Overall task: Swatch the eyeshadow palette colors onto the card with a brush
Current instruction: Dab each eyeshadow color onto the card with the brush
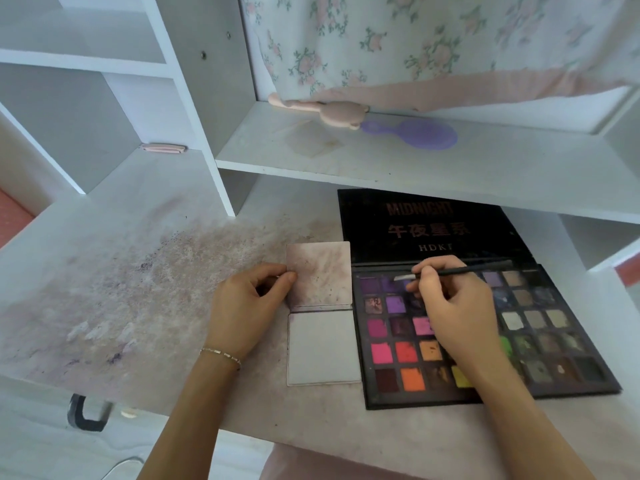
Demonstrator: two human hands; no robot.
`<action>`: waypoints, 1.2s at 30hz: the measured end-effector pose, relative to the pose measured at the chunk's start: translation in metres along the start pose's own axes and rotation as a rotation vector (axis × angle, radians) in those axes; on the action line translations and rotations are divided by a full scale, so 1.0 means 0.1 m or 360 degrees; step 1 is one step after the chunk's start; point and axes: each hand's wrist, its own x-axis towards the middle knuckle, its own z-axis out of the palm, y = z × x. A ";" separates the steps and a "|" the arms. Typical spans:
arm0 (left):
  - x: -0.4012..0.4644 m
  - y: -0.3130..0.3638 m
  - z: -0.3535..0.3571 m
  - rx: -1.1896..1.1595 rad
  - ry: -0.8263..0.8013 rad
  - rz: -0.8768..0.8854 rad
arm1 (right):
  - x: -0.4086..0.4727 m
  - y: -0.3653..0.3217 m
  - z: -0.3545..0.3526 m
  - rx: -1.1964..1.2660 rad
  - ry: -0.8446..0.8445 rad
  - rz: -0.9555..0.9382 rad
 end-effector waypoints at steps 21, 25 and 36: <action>-0.02 0.01 0.00 -0.0001 0.0017 0.0027 | 0.00 -0.01 0.00 -0.0081 -0.0102 -0.0031; -0.01 0.02 0.00 -0.0011 0.0026 0.0012 | 0.00 -0.01 0.00 -0.0111 -0.0130 -0.0024; -0.02 0.03 0.00 0.0003 0.0022 -0.0002 | -0.01 -0.04 -0.03 -0.0058 -0.0050 -0.0056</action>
